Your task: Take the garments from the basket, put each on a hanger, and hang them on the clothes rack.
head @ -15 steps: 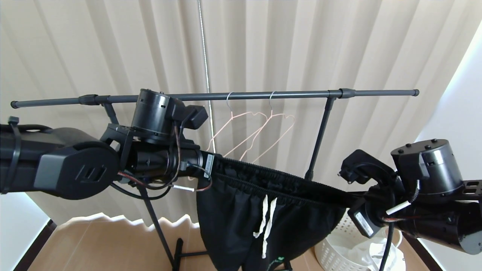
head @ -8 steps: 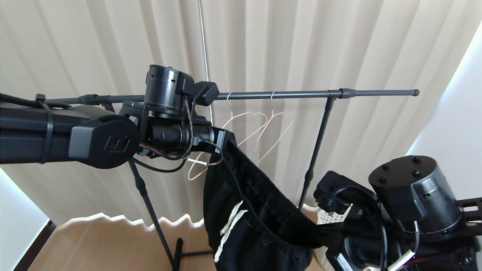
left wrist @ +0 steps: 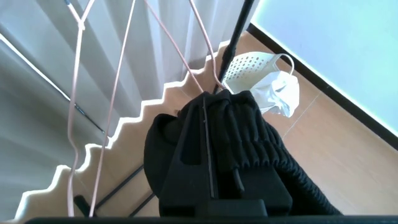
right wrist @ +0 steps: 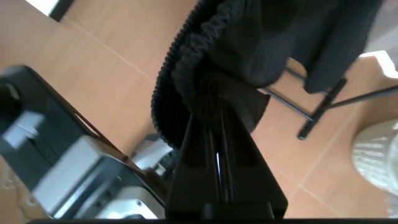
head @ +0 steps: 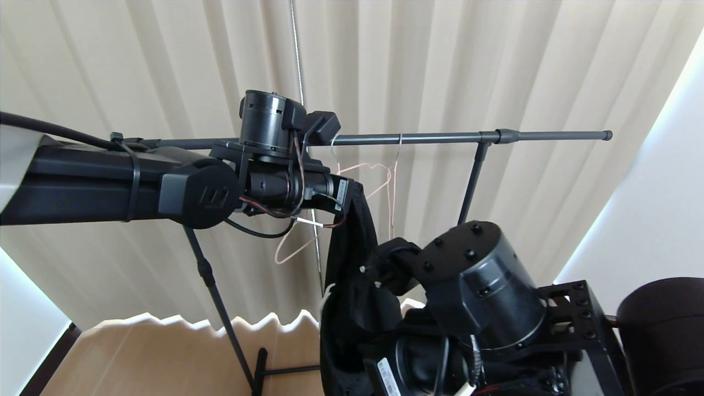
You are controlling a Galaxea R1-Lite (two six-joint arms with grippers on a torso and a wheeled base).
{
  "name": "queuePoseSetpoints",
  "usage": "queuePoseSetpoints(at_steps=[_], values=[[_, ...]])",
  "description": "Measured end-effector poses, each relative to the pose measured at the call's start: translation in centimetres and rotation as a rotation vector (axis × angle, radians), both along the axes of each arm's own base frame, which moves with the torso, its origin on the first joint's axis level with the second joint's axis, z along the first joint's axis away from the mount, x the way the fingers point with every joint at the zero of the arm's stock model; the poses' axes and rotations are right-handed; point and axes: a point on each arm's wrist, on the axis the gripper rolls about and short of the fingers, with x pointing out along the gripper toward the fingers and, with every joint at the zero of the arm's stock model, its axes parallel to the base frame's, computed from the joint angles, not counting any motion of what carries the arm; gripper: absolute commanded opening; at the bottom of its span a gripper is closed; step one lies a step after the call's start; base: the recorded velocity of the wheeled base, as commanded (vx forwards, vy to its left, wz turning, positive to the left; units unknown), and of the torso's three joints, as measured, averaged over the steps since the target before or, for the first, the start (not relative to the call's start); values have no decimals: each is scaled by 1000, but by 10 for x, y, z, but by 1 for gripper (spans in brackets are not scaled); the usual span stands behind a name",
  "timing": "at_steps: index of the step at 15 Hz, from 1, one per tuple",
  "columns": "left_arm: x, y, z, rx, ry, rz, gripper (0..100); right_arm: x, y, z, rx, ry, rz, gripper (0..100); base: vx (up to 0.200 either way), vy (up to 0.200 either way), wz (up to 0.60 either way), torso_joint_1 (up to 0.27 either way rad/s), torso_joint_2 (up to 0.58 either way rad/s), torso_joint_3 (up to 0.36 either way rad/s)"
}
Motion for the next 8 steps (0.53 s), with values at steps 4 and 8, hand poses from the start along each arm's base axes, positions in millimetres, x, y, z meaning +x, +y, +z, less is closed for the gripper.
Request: queuePoseSetpoints(at_steps=[4, 8], values=[[5, -3, -3, 0, 6, 1, 0, 7, 21, -2, 48, 35, -46, 0, 0, 0, 0, 0, 0, 0], [6, 0, -7, 13, 19, 14, 0, 10, 9, -8, 16, 34, -91, 0, 0, 0, 0, 0, 0, 0]])
